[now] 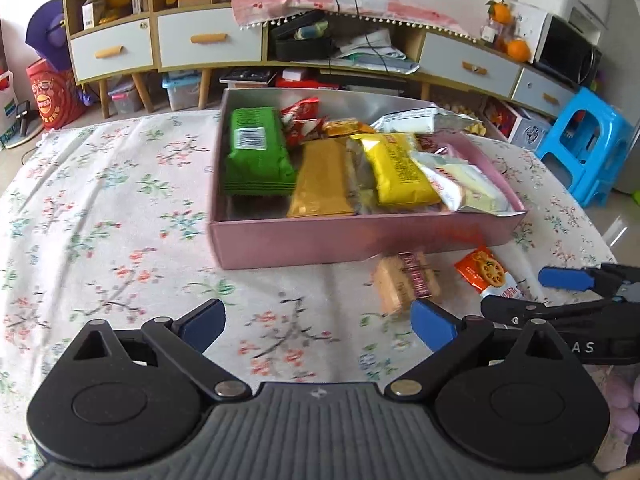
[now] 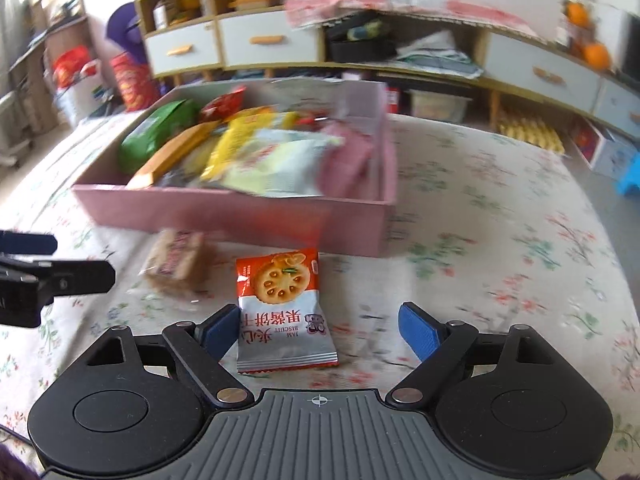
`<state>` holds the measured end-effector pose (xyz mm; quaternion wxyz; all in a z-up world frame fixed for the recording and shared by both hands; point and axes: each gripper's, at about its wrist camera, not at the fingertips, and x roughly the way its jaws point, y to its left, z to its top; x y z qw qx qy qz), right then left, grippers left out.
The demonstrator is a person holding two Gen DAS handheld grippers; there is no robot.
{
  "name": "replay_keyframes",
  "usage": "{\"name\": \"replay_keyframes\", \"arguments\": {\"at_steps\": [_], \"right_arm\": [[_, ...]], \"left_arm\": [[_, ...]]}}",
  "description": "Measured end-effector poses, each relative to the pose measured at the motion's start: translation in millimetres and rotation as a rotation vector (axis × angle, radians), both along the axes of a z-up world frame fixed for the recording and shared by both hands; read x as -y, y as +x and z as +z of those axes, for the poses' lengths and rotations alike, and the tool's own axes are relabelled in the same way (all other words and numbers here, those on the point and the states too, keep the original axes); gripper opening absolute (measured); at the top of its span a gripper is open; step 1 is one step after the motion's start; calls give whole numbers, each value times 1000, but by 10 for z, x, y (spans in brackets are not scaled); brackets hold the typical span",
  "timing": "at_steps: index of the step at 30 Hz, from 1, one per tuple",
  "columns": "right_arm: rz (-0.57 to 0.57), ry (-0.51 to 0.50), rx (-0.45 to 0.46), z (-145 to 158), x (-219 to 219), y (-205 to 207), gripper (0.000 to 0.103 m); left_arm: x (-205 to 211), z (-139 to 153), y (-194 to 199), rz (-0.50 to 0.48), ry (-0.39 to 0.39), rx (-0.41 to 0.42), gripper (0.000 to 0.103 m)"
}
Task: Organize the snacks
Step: 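Grasp the round cake pack with the left tool while the right grasps the orange biscuit pack, then lift both packs and carry them over the pink box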
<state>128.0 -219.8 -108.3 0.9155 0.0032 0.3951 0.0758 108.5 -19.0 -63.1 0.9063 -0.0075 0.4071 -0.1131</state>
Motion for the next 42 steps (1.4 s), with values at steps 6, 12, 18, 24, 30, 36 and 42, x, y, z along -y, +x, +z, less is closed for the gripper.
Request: {"name": "replay_keyframes", "arguments": {"at_steps": [6, 12, 18, 24, 30, 36, 42], "right_arm": [[8, 37, 13, 38, 145, -55, 88], [49, 41, 16, 60, 117, -46, 88], [80, -2, 14, 25, 11, -59, 88], [80, -19, 21, 15, -38, -59, 88], [76, -53, 25, -8, -87, -46, 85], [93, -59, 27, -16, -134, -38, 73], [101, -44, 21, 28, -188, -24, 44]], "left_arm": [[197, -44, 48, 14, -70, -9, 86], [308, -110, 98, 34, -76, -7, 76], [368, -114, 106, 36, -81, -6, 58], [405, -107, 86, 0, -65, -5, 37], [363, -97, 63, -21, -62, -20, 34], [271, -67, 16, -46, -45, -37, 34], [166, -48, -30, -63, -20, -40, 34]]}}
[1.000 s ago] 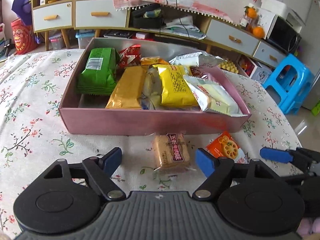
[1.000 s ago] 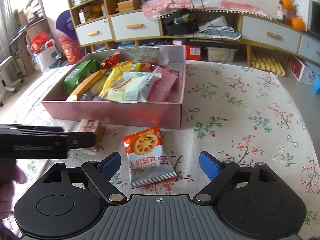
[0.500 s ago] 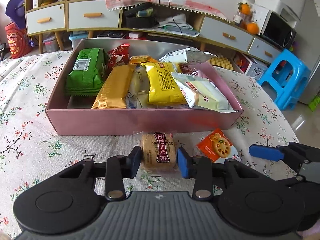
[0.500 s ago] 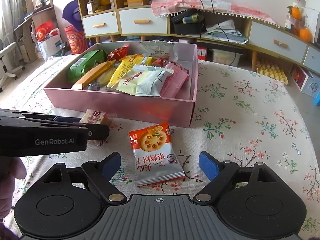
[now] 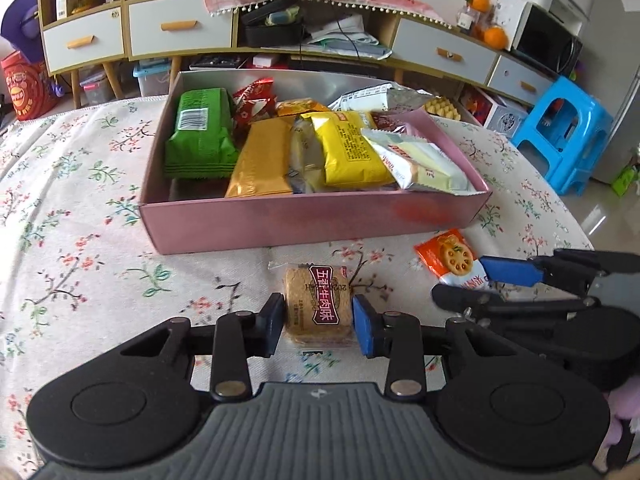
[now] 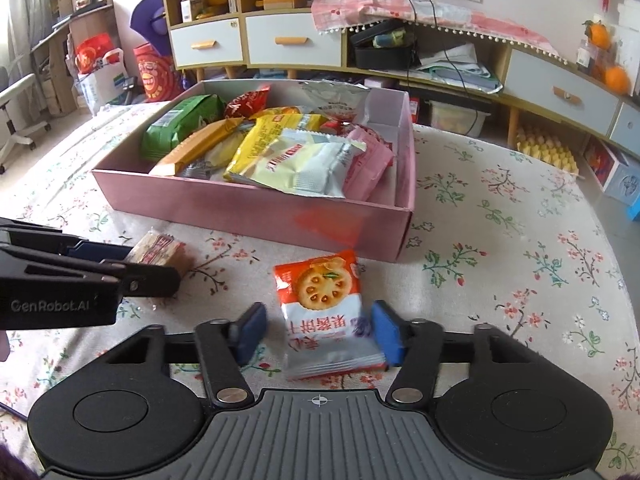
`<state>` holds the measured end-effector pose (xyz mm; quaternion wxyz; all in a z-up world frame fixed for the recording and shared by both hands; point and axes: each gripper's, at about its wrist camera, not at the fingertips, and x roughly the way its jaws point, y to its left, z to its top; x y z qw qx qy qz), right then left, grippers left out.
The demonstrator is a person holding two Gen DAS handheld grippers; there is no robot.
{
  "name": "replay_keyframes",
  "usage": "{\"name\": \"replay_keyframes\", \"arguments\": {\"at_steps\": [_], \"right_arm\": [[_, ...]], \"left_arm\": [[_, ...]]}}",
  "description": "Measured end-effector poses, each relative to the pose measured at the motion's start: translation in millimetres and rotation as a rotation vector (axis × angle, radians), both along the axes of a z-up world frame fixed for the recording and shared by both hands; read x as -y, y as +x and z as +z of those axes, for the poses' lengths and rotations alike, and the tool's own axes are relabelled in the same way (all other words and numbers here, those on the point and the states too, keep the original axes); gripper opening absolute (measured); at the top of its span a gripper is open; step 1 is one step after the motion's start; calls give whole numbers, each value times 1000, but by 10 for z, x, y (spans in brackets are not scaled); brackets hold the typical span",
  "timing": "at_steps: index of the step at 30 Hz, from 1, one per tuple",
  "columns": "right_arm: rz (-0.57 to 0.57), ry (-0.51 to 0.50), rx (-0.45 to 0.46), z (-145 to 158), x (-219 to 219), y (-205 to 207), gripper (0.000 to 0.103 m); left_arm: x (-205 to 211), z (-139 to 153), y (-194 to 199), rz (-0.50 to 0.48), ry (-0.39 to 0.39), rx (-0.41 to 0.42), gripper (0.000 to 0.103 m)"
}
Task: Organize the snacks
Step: 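Lift both packs and carry them over the pink box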
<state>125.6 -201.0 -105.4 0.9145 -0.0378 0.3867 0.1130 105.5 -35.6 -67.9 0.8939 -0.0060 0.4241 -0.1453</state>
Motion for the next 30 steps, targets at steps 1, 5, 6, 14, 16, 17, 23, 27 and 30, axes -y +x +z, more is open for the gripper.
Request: {"name": "replay_keyframes", "arguments": {"at_steps": [1, 5, 6, 14, 16, 17, 23, 27, 30], "right_arm": [[1, -1, -4, 8, -15, -1, 44], [3, -7, -12, 29, -49, -9, 41], [3, -3, -17, 37, -51, -9, 41], [8, 101, -76, 187, -46, -38, 40], [19, 127, -80, 251, -52, -51, 40], [26, 134, -78, 287, -61, -63, 40], [51, 213, -46, 522, -98, -90, 40], [15, 284, 3, 682, -95, -42, 40], [-48, 337, 45, 752, -80, 36, 40]], "left_arm": [[-13, 3, -12, -6, 7, 2, 34], [-89, 22, -39, -17, 8, -4, 33], [-112, 29, -42, -17, 6, -6, 33], [-292, 137, -84, -32, -28, -11, 33], [-345, 187, -96, -34, -39, -3, 33], [-370, 217, -102, -35, -46, 2, 33], [-477, 397, -83, -26, -108, 50, 33], [-474, 454, 10, -8, -127, 98, 33], [-433, 422, 126, 13, -139, 112, 33]]}}
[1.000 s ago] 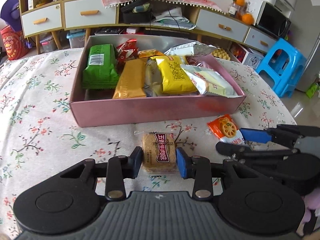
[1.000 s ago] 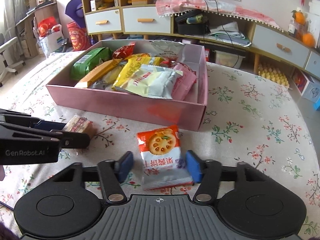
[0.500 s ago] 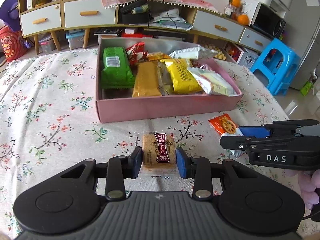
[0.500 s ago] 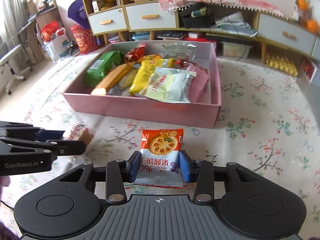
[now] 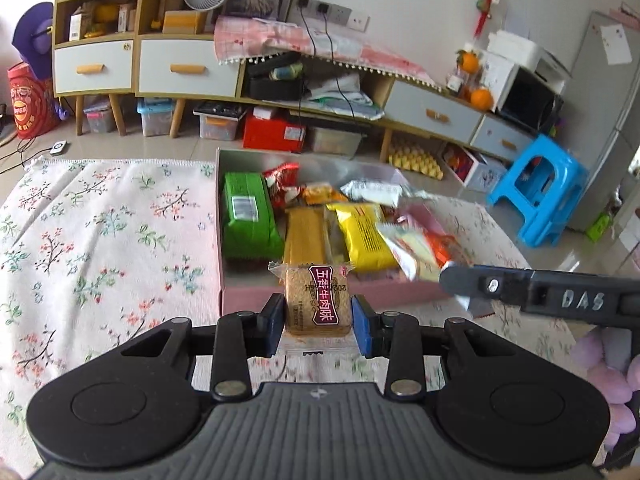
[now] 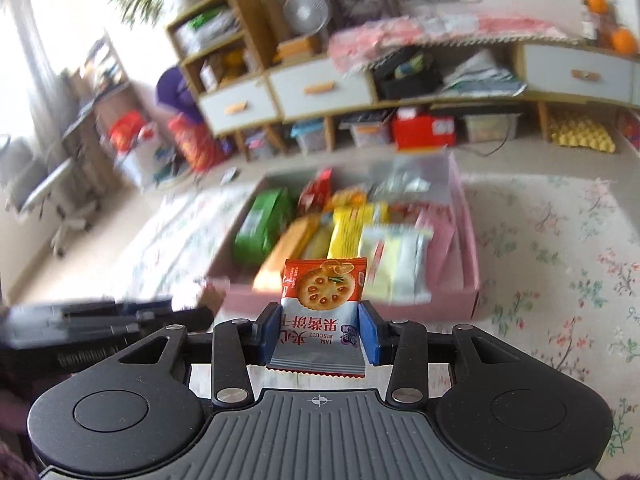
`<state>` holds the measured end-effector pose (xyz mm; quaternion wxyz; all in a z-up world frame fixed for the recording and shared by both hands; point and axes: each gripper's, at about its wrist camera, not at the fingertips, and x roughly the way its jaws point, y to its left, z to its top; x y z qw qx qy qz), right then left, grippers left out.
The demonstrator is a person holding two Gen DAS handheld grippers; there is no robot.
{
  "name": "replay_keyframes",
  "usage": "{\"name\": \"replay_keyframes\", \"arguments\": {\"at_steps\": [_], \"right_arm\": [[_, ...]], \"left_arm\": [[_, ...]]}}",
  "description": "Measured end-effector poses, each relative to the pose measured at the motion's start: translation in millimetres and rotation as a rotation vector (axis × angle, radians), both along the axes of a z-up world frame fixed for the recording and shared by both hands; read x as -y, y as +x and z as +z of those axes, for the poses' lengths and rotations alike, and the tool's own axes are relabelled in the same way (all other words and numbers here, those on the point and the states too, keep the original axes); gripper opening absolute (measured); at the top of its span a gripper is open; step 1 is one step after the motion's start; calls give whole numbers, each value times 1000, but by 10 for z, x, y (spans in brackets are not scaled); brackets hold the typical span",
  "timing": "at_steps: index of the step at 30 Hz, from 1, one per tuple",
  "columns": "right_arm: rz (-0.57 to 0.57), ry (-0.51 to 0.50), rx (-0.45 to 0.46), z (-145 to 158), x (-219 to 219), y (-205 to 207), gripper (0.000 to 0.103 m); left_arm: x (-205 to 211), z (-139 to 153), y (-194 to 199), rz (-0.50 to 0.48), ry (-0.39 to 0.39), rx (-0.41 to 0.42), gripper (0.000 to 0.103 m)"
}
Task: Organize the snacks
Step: 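Lift both packs and carry them over the pink box, then open both tools to drop the packs into the box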
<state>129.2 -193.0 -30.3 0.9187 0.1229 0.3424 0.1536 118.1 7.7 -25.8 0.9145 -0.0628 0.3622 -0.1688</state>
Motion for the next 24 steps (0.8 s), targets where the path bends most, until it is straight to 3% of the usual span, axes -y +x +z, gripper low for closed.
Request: {"name": "replay_keyframes", "arguments": {"at_steps": [8, 20, 22, 24], "right_arm": [[-169, 157, -16, -141, 105, 400, 40], [-222, 258, -39, -319, 115, 614, 44], [-225, 251, -43, -318, 106, 616, 49], [-230, 252, -35, -301, 102, 607, 65]], "left_arm": [[133, -102, 263, 70, 0, 28, 33], [127, -174, 353, 98, 42, 30, 34], [134, -164, 332, 103, 51, 40, 44], [137, -149, 311, 94, 50, 51, 57]]}}
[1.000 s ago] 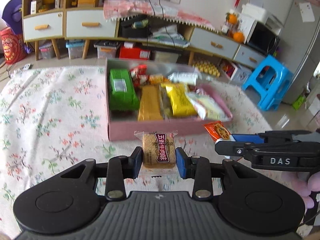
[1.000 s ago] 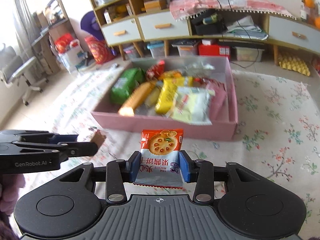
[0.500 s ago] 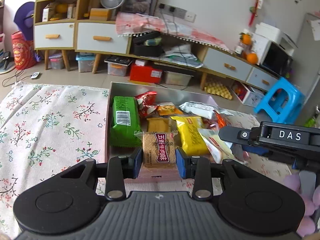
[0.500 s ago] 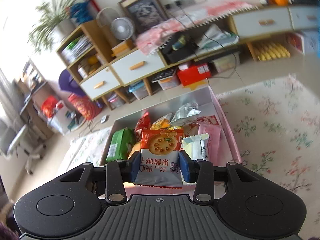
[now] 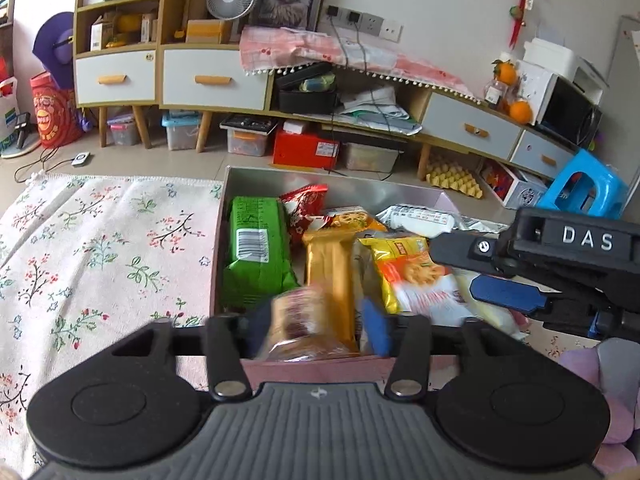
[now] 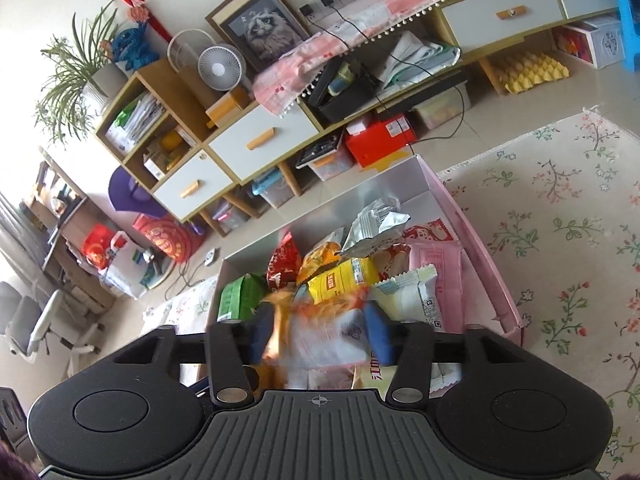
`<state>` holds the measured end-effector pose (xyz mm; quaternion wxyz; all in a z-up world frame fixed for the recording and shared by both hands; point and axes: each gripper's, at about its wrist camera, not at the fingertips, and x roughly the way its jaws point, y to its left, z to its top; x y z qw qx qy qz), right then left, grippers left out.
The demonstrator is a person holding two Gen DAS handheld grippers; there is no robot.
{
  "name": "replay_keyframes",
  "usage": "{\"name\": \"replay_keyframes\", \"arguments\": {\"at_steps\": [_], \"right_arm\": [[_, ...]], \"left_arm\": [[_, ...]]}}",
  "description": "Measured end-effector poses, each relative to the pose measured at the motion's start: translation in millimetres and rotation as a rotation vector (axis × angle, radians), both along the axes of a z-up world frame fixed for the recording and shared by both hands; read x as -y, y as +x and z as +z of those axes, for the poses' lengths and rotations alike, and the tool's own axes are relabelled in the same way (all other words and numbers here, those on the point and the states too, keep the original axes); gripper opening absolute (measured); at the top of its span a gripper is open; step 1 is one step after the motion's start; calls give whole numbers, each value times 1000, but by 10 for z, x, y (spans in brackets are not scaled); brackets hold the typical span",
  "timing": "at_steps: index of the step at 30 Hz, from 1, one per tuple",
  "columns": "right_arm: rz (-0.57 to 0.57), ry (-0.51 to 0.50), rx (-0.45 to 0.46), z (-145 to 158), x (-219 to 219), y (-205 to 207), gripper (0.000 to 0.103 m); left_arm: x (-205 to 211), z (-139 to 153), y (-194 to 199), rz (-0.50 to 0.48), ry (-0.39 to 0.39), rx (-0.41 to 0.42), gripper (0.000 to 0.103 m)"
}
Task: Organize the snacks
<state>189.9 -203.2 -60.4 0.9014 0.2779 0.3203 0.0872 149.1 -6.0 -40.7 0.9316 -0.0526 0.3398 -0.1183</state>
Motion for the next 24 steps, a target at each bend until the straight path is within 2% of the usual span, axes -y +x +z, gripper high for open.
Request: {"name": "replay_keyframes", "arguments": {"at_steps": [5, 7, 10, 12, 15, 18, 24], "right_arm": [[2, -31, 22, 84, -9, -62, 70], [15, -75, 18, 119, -31, -121, 72], [20, -144, -4, 203, -52, -232, 77], [9, -151, -23, 292, -43, -320, 83], [-6, -169, -34, 450, -60, -500, 89], [-21, -235, -48, 595, -138, -736, 96], [-4, -353, -102, 710, -308, -1188, 99]], "left_arm": [[-8, 69, -103, -4, 26, -7, 75], [-19, 124, -159, 2, 38, -12, 83], [-64, 234, -272, 21, 53, -12, 96], [-99, 303, -344, 46, 55, -28, 100], [-180, 420, -477, 78, 46, -61, 102], [-233, 505, -631, 89, 54, -93, 103], [-290, 516, -914, 117, 94, -178, 103]]}}
